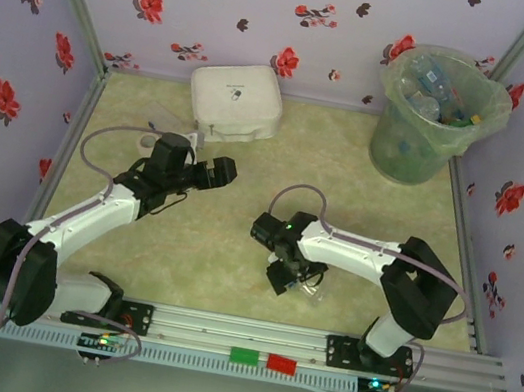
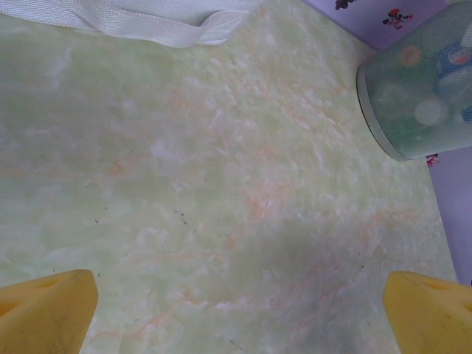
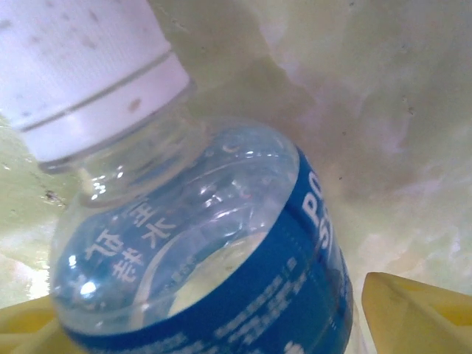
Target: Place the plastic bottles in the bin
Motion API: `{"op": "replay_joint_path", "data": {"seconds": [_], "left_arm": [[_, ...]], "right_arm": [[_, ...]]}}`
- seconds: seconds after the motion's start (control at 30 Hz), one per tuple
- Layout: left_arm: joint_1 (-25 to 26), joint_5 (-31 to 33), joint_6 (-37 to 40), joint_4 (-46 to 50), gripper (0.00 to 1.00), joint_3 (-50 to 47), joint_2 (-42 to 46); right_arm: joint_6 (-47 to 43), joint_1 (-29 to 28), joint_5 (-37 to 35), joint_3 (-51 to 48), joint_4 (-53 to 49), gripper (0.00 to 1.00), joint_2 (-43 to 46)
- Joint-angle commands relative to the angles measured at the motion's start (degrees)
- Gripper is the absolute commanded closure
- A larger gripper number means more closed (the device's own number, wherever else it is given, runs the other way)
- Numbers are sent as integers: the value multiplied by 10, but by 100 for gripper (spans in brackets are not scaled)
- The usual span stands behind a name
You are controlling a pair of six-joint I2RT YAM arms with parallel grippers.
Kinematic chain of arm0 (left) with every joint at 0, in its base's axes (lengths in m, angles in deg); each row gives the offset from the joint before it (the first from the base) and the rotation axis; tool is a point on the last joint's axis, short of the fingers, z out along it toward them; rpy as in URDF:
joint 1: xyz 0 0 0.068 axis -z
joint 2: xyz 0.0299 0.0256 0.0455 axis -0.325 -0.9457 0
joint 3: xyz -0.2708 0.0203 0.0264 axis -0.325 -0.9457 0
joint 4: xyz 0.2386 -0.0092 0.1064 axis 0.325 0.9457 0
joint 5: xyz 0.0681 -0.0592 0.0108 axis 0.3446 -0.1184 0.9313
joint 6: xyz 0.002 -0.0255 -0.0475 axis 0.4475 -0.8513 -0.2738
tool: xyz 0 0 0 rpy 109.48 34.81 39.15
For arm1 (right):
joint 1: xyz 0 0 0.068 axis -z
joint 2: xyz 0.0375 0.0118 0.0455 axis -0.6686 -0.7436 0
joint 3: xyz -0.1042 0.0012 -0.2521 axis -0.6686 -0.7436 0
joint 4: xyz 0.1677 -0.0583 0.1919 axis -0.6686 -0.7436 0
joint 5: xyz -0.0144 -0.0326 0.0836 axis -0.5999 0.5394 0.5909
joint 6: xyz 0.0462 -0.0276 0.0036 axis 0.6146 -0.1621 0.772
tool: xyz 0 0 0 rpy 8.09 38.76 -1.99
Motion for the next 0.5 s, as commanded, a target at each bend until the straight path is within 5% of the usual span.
{"op": "replay_joint_path", "data": {"seconds": [0.0,0.47], "left_arm": [[-5,7,11,6,0,14,1],[-14,11,15,-1,0,8,9]], "right_arm": [[-4,-4,-21,-7,5,20,-16],[-7,0,-39,12,41,53,63]]}}
